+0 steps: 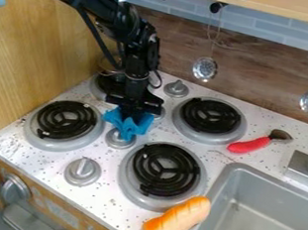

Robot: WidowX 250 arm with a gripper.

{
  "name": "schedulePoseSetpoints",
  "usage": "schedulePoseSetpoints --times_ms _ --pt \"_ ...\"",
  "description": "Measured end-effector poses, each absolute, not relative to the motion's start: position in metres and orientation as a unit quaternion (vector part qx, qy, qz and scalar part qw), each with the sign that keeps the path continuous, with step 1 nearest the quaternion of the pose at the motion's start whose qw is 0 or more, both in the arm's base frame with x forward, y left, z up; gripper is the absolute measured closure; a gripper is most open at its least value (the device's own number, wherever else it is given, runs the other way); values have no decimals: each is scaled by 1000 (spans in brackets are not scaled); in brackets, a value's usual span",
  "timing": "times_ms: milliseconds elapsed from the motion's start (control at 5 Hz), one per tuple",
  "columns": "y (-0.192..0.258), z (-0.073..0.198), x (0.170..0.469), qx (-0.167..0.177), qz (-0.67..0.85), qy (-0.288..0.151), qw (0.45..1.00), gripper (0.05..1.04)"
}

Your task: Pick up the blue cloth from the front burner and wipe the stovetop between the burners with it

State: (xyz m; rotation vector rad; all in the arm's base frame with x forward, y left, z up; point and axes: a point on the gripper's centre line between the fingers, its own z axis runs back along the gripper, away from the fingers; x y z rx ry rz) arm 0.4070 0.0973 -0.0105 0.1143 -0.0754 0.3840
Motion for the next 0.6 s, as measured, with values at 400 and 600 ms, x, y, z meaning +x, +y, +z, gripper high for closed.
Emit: schedulePoseSetpoints --times_ms 400,600 --pt "100 1 402 55 195 -39 978 738" --pt "103 18 397 57 202 -56 976 418"
